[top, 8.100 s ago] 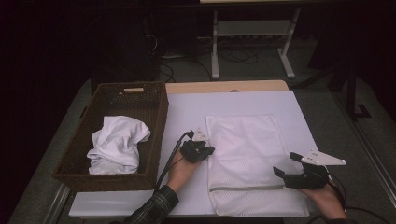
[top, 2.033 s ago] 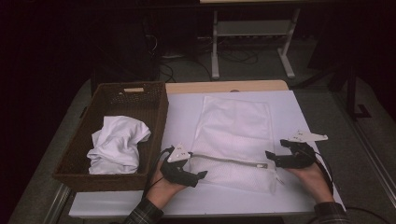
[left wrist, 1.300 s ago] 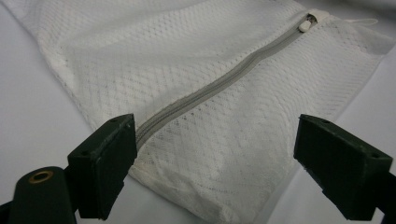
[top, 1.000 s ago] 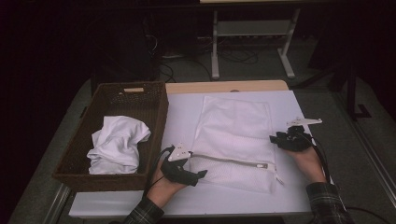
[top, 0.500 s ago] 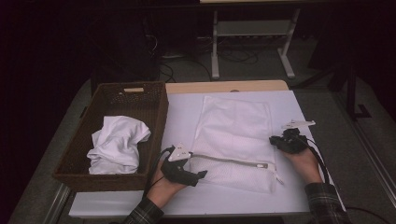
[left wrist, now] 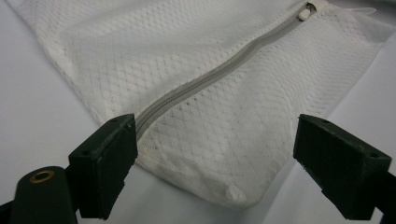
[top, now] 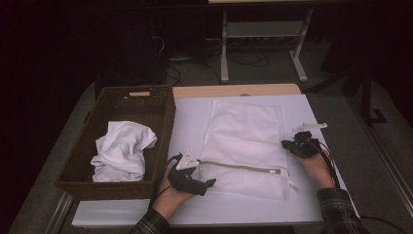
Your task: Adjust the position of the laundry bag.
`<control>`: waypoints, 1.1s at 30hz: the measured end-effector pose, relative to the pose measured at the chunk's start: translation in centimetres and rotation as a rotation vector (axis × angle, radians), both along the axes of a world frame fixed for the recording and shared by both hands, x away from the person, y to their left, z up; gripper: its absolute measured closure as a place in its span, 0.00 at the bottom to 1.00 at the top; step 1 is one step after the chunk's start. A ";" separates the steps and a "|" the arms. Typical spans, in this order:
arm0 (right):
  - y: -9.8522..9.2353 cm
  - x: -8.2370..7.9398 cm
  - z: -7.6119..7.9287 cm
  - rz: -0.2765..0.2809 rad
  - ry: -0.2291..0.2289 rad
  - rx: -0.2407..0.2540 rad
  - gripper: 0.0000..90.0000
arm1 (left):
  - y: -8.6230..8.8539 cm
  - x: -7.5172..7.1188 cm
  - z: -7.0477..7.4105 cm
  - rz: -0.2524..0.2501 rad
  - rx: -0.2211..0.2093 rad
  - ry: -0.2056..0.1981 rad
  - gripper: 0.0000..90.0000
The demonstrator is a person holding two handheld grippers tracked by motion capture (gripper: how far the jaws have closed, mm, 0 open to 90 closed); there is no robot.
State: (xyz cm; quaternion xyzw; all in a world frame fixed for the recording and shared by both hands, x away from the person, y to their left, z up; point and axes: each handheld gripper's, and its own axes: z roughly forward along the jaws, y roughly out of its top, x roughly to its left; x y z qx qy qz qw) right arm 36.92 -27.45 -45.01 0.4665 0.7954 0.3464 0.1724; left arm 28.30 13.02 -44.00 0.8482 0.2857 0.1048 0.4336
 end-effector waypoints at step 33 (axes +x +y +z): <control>-0.7 4.8 0.1 -0.057 -0.008 0.014 0.95 | -0.1 0.1 -0.2 -0.007 0.007 0.004 0.15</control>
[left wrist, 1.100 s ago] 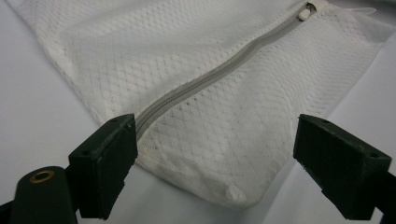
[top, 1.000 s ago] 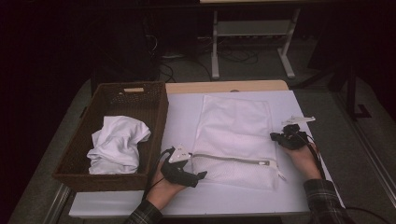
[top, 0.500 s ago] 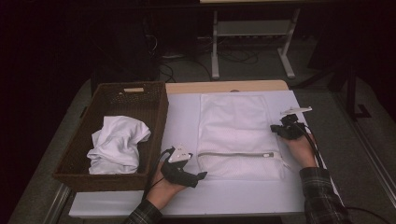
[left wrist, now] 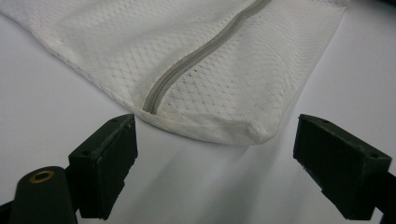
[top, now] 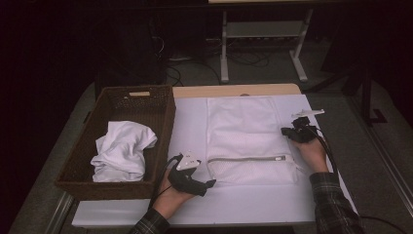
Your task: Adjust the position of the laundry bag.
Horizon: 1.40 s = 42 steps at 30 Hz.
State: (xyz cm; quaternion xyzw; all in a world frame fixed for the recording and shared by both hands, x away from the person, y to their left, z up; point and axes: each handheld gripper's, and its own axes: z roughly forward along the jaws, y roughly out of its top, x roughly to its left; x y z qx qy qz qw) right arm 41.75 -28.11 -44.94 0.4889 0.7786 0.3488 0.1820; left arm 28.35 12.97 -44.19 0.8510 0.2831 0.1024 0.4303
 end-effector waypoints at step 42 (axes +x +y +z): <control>0.2 -5.3 2.8 0.045 -0.005 0.067 0.25 | 0.1 0.0 0.2 -0.004 -0.016 0.009 0.14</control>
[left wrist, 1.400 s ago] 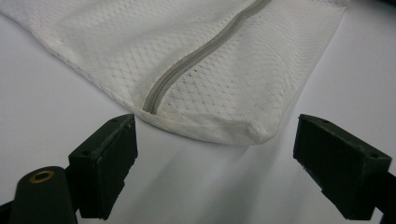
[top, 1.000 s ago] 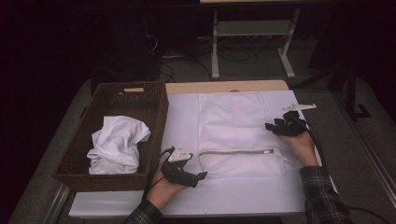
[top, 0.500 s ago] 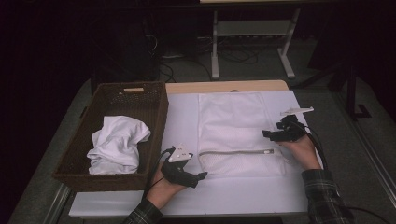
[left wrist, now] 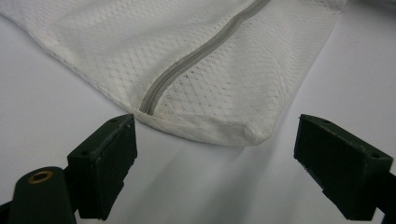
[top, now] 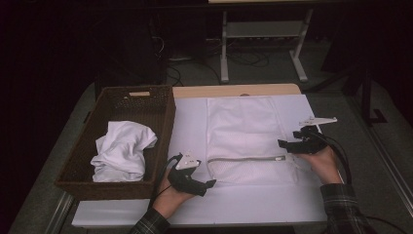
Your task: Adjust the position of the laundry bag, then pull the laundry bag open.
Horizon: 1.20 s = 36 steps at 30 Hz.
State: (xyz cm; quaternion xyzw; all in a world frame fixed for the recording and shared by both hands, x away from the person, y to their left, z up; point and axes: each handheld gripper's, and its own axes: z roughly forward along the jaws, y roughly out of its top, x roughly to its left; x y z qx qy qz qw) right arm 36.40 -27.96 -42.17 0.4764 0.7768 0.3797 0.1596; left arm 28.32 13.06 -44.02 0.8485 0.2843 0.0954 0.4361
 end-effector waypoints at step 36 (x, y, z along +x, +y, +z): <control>-2.9 -5.0 -2.8 0.041 0.006 0.042 0.57 | 0.0 0.0 0.0 -0.011 -0.005 0.004 0.14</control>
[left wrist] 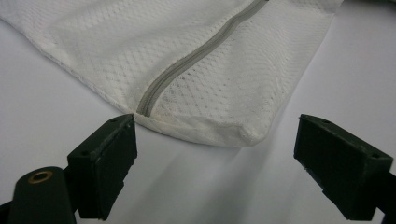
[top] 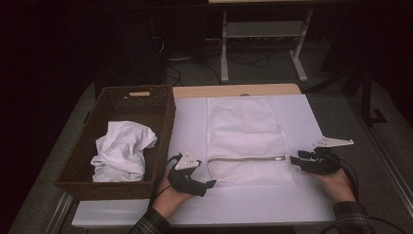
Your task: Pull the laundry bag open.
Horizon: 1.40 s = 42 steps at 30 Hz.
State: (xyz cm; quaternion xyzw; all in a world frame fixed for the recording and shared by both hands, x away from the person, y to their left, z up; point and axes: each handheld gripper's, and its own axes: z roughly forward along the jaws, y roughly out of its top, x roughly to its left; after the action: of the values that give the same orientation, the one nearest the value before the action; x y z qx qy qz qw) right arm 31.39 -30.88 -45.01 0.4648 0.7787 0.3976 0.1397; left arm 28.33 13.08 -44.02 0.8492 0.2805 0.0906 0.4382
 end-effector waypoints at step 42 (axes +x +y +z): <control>0.8 1.0 -1.0 0.103 -0.005 -0.014 0.94 | 0.0 0.2 -0.1 0.006 -0.004 -0.005 0.15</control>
State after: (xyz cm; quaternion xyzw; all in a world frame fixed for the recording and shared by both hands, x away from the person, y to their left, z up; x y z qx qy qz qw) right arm 32.37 -30.08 -46.02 0.4222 0.8040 0.3999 0.1242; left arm 28.52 13.04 -44.12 0.8472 0.2821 0.0935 0.4404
